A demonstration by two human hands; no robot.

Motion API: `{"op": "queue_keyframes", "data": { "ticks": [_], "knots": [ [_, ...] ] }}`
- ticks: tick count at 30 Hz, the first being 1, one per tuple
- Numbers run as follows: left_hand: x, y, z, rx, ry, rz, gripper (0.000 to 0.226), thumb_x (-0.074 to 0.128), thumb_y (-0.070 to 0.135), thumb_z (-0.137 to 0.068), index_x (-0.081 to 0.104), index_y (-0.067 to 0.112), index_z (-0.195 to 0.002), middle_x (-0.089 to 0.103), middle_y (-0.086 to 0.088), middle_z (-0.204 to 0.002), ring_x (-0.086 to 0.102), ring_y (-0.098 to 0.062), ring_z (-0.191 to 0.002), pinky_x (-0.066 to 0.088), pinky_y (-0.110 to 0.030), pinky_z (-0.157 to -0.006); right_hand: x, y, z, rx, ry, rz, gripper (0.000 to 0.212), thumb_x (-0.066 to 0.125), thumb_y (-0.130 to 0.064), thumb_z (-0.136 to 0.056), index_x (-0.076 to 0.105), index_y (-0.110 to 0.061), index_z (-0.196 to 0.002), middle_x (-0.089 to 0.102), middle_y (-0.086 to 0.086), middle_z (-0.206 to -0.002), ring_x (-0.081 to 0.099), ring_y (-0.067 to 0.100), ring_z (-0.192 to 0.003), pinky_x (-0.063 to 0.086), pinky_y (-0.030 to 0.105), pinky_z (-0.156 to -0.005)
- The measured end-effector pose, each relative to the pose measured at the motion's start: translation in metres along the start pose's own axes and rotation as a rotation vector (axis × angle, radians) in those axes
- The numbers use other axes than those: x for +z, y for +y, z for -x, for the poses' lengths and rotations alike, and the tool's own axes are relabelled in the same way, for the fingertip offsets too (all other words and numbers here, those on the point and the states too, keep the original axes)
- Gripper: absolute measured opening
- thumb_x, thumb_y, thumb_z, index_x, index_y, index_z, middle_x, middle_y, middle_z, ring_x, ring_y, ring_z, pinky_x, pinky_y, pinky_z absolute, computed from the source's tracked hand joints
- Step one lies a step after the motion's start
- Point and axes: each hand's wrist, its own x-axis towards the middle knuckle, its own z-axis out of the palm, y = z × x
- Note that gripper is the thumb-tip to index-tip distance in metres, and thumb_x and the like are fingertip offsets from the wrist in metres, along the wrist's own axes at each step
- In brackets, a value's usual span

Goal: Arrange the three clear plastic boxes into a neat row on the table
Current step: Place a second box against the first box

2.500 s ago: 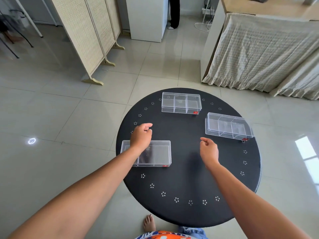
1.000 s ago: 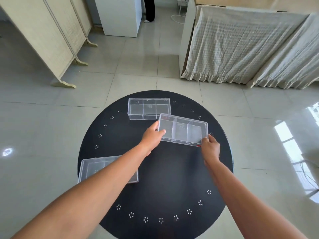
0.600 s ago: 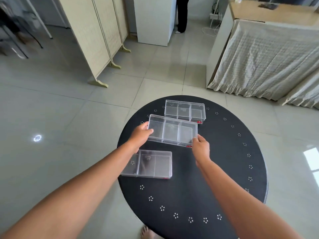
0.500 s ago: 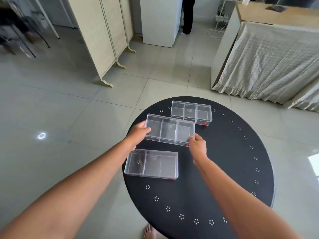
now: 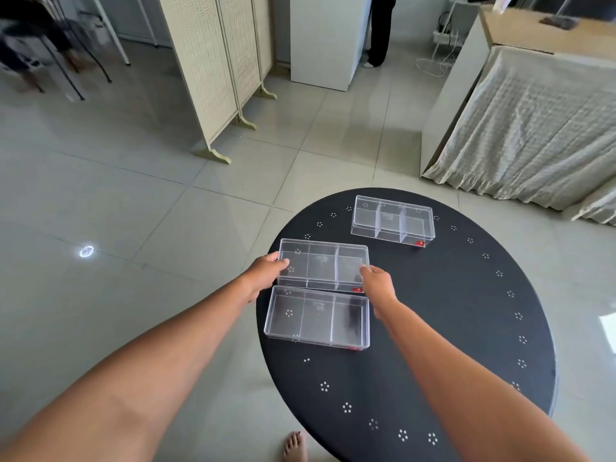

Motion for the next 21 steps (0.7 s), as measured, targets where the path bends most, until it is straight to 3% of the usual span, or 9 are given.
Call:
{"op": "queue_keyframes", "data": {
  "ticks": [3,5,7,11,15,21],
  "knots": [
    [0.0,-0.003,0.0,0.0,-0.016,0.047,0.061,0.047,0.035,-0.098,0.023,0.017,-0.151,0.028,-0.005,-0.158,0.031,-0.027,-0.143,0.031,-0.042,-0.111,0.001,0.007,-0.003,0.018,-0.001,0.002,0.038,0.04,-0.023,-0.094,0.061,0.006,-0.107,0.062,0.029,-0.101,0.048,0.021,-0.08,0.038,0.034,-0.068],
    [0.001,-0.005,-0.001,-0.001,-0.021,0.085,0.059,0.044,0.038,-0.099,0.024,0.019,-0.151,0.026,-0.002,-0.159,0.03,-0.027,-0.143,0.031,-0.043,-0.111,0.003,0.01,-0.003,0.018,-0.005,0.006,0.04,0.04,-0.023,-0.094,0.062,0.004,-0.112,0.064,0.026,-0.117,0.049,0.021,-0.079,0.04,0.034,-0.068],
    [0.002,-0.006,0.0,0.003,-0.012,0.094,0.058,0.04,0.044,-0.099,0.027,0.022,-0.151,0.027,-0.001,-0.159,0.03,-0.027,-0.143,0.03,-0.045,-0.113,0.004,0.01,-0.001,0.017,-0.021,0.002,0.039,0.039,-0.025,-0.094,0.063,0.0,-0.112,0.065,0.023,-0.12,0.052,0.021,-0.081,0.043,0.034,-0.069],
    [0.003,-0.01,0.004,0.037,0.075,0.109,0.062,0.034,0.054,-0.097,0.032,0.02,-0.148,0.033,-0.003,-0.156,0.032,-0.025,-0.142,0.026,-0.047,-0.116,0.006,0.01,0.005,0.037,-0.028,-0.014,0.054,0.038,-0.033,-0.097,0.044,-0.006,-0.143,0.052,0.011,-0.142,0.053,0.027,-0.118,0.042,0.044,-0.101],
    [0.007,-0.022,0.012,-0.024,0.104,0.108,0.079,0.027,0.067,-0.091,0.03,0.013,-0.149,0.032,-0.007,-0.156,0.029,-0.026,-0.144,0.022,-0.046,-0.117,0.006,0.014,0.011,0.093,-0.031,-0.126,0.05,0.032,-0.044,-0.099,0.058,-0.009,-0.122,0.064,0.009,-0.119,0.058,0.028,-0.108,0.043,0.041,-0.092],
    [0.019,-0.033,0.024,-0.057,0.074,0.172,0.086,0.018,0.074,-0.087,0.026,0.017,-0.15,0.029,-0.006,-0.158,0.024,-0.024,-0.146,0.018,-0.043,-0.116,0.001,0.024,0.014,0.184,-0.076,-0.215,0.071,0.025,-0.062,-0.096,0.064,-0.009,-0.124,0.07,0.009,-0.116,0.065,0.03,-0.105,0.051,0.042,-0.091]
  ]
}}
